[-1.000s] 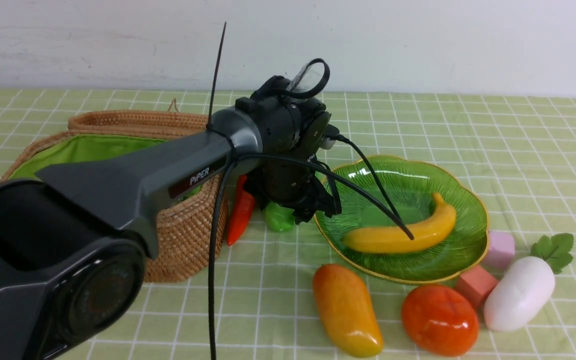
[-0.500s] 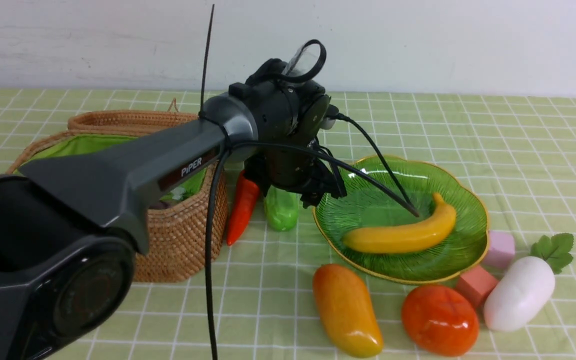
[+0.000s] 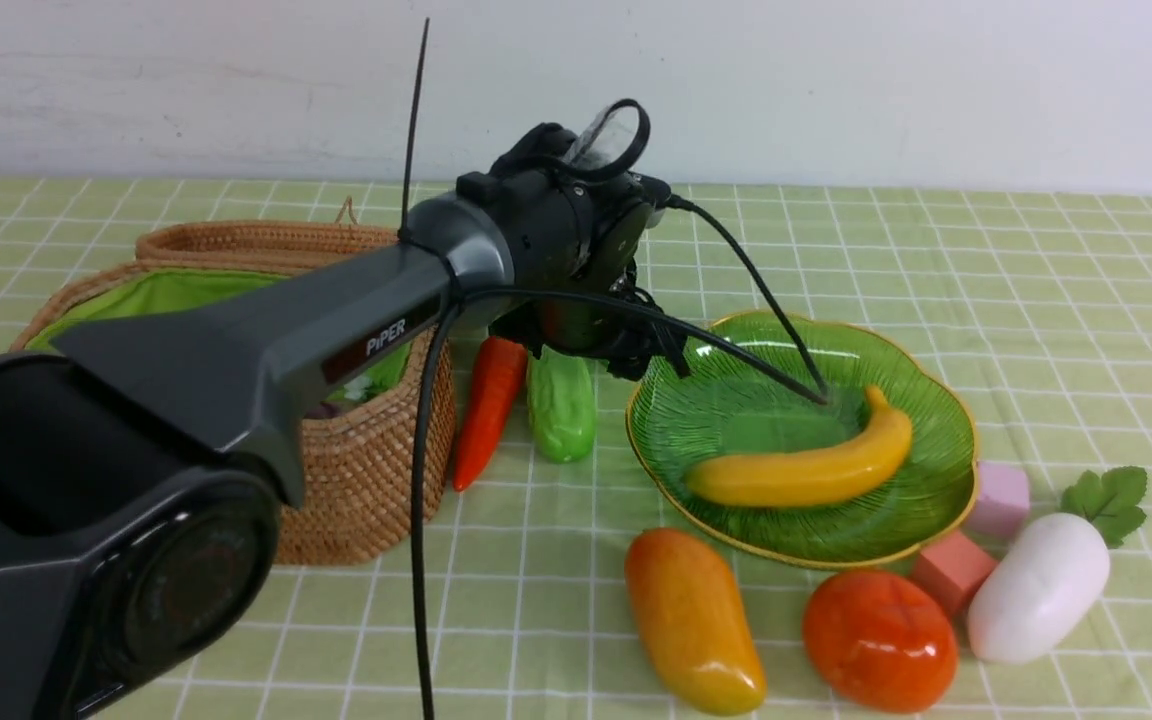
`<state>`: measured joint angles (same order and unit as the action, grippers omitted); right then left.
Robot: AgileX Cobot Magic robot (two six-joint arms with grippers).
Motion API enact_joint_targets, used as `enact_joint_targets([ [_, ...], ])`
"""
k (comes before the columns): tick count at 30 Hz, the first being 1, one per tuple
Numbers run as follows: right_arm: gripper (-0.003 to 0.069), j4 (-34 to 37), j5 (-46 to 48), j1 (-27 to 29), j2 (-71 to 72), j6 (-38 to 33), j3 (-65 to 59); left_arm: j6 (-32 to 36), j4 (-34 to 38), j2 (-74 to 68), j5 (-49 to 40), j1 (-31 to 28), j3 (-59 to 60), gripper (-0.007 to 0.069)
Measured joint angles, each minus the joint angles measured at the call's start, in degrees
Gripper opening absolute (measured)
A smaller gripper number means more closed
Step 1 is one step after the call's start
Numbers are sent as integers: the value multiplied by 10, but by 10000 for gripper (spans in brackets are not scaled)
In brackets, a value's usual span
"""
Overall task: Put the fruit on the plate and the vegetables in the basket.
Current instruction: Take a chayote with your left arm and place it on the basket on the left.
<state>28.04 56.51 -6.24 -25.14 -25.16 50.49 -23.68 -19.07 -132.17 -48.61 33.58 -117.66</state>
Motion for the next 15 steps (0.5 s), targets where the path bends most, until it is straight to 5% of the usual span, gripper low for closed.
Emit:
enact_joint_targets([
  [15,105,0,3,0,0,0,0,-5,1,-29,-19,-4,0,543],
])
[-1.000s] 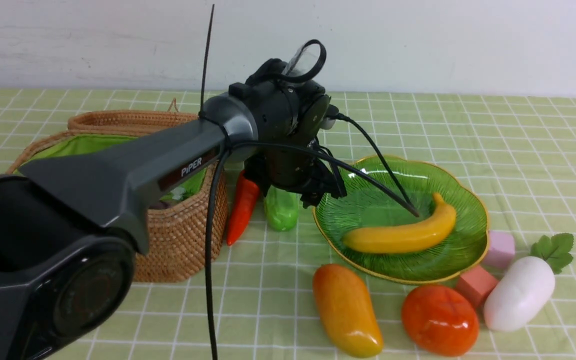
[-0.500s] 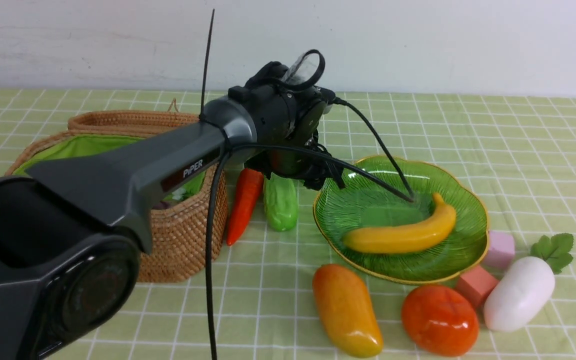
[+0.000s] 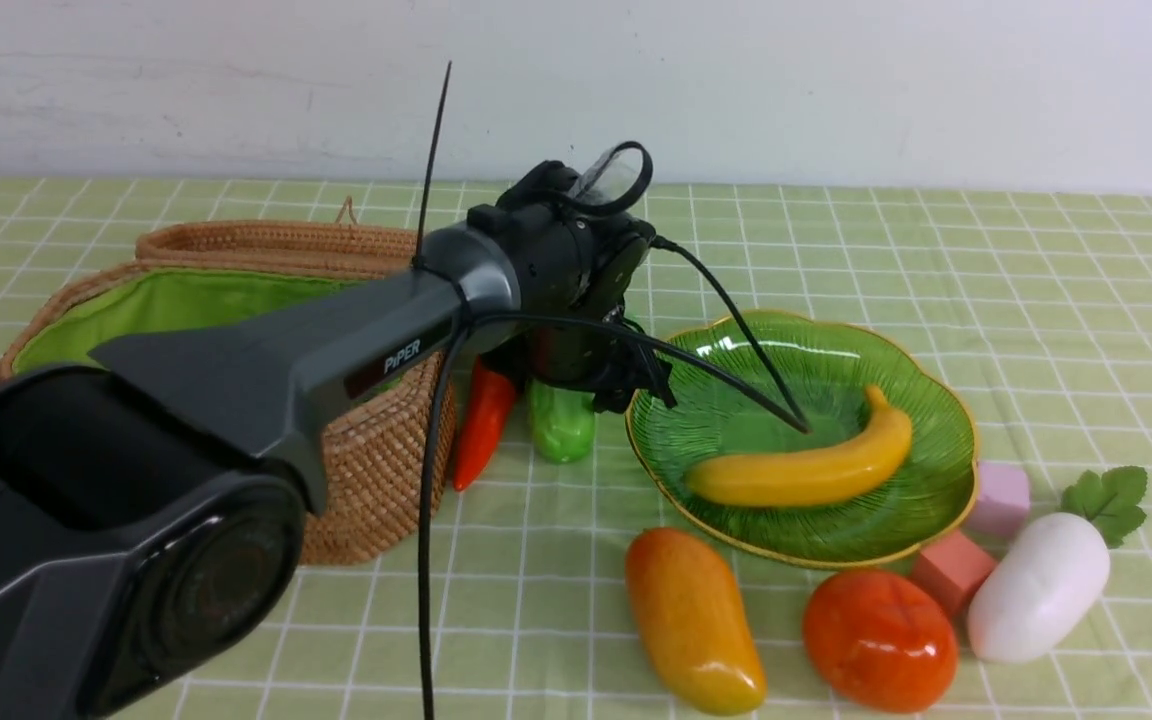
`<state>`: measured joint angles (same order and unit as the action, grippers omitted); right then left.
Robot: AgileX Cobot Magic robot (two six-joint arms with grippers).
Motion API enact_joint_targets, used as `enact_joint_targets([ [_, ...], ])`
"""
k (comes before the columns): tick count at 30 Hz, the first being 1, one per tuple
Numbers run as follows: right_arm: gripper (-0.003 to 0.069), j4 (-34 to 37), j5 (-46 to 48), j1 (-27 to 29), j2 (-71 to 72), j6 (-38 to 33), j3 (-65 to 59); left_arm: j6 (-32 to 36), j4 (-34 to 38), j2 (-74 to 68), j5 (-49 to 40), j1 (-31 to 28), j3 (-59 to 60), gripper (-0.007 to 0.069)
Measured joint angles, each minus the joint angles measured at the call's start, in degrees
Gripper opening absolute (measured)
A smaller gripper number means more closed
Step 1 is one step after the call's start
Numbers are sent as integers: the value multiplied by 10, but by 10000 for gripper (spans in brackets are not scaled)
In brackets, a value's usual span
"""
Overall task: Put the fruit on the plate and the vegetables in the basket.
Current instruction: Take a chayote with your left arm and place it on the basket on the left.
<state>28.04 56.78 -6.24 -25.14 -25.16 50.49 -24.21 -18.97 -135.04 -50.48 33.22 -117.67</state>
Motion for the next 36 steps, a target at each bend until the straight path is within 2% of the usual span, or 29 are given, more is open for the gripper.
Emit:
enact_joint_targets([
  [7,105,0,0,0,0,0,0,0,7,-15,-3,0,-1,538],
  [12,107,0,1,0,0,0,0,0,8,-17,-3,0,-1,470],
  [17,108,0,1,0,0,0,0,0,9,-17,-15,0,-10,470],
  [27,107,0,-1,0,0,0,0,8,20,-17,-101,0,-96,470],
  [31,105,0,-6,0,0,0,0,44,61,-10,-147,6,-147,470],
  [36,95,0,-5,0,0,0,0,87,102,28,-187,19,-151,470],
])
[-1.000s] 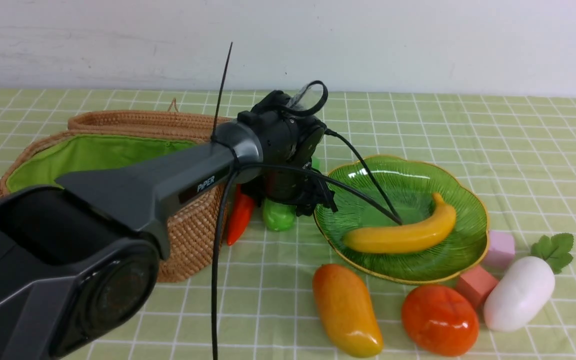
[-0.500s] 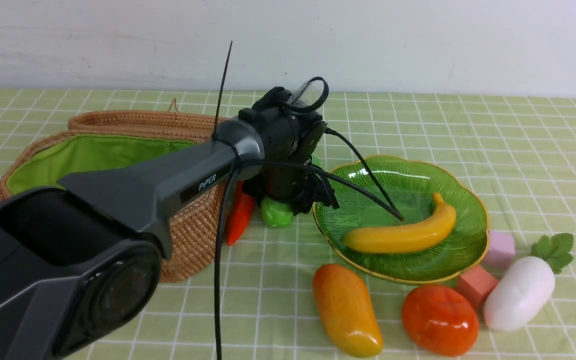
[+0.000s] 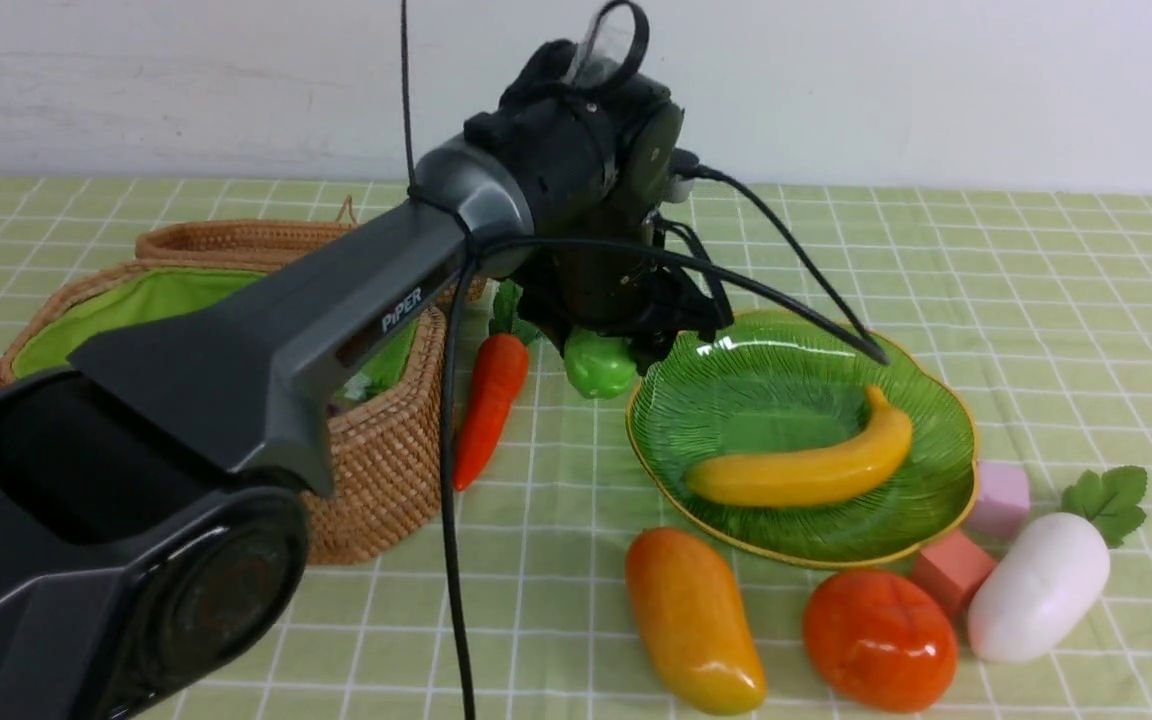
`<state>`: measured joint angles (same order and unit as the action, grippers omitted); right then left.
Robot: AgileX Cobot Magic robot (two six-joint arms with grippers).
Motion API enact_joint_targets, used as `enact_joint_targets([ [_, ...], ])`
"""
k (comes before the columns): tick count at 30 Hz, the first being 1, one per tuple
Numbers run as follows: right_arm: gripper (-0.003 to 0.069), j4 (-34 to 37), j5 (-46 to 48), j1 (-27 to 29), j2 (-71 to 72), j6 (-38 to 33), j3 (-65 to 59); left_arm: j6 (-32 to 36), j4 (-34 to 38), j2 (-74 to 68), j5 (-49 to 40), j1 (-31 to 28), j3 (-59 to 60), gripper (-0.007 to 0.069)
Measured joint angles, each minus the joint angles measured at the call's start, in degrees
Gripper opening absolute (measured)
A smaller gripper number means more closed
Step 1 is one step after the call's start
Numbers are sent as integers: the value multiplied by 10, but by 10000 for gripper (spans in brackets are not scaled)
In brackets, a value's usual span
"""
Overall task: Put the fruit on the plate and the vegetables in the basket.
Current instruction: Take a chayote with your left arm and place it on the basket on the left.
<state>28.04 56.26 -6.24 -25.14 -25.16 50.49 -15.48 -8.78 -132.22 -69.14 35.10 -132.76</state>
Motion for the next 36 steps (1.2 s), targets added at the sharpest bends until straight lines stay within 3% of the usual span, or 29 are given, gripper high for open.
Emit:
enact_joint_targets([
  [6,64,3,0,0,0,-3,0,56,20,97,-18,2,25,470],
  [11,10,57,0,0,0,-61,0,123,20,206,-18,1,67,470],
  [21,0,187,30,0,0,-181,0,215,-78,356,-18,-9,225,470],
  [26,1,219,38,0,0,-209,0,331,-44,425,-18,-77,336,470],
  [27,2,221,41,0,0,-210,0,385,-24,436,-18,-125,370,470],
  [31,3,222,45,0,0,-210,0,525,44,431,-18,-227,420,470],
  [36,9,222,48,0,0,-210,0,598,112,398,-16,-291,435,470],
])
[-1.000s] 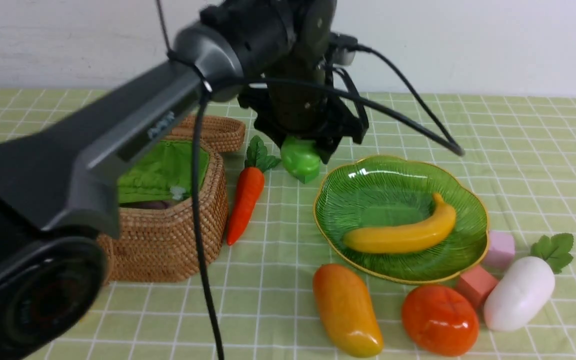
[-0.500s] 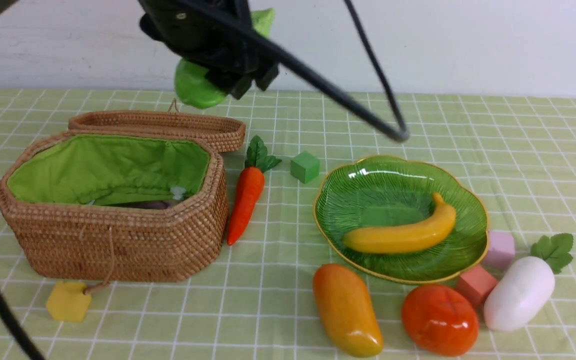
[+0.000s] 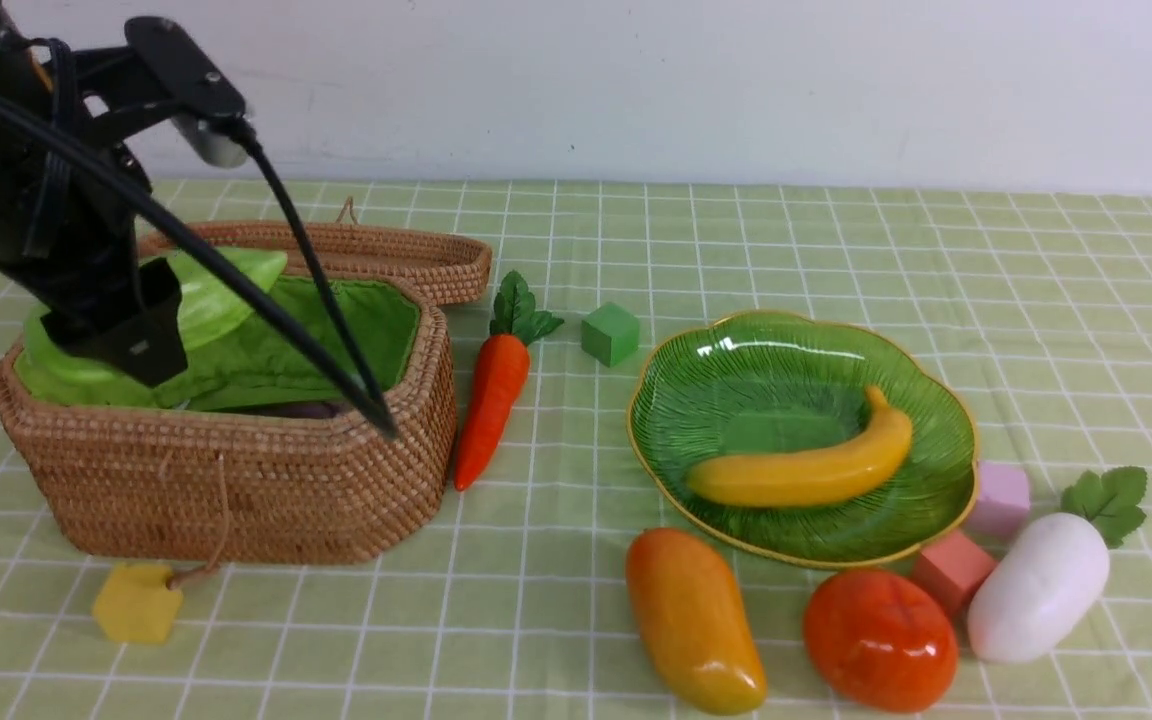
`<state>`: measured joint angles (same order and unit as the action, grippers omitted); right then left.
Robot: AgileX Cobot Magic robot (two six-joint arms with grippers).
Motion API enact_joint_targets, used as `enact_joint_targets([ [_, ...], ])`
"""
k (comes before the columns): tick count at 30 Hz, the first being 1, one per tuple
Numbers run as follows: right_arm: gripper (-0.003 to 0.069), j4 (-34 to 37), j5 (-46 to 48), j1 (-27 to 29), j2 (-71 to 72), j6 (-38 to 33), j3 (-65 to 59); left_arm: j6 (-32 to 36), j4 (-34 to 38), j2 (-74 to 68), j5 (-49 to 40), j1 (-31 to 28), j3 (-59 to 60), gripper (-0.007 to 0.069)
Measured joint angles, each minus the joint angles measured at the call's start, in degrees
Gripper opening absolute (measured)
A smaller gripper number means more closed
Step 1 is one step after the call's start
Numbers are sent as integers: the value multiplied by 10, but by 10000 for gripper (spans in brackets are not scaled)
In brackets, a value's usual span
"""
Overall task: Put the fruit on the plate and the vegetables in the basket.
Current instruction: Take a chayote with your left arm and place it on the basket on the left.
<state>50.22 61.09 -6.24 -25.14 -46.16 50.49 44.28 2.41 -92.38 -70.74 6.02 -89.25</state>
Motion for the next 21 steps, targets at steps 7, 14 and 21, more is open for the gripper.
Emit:
enact_joint_targets([
  [7,14,1,12,0,0,0,0,6,14,-27,35,-9,0,470],
  [14,19,0,16,0,0,0,0,5,14,-36,80,-9,0,470],
  [21,24,0,16,0,0,0,0,-85,4,-36,141,-9,0,601],
])
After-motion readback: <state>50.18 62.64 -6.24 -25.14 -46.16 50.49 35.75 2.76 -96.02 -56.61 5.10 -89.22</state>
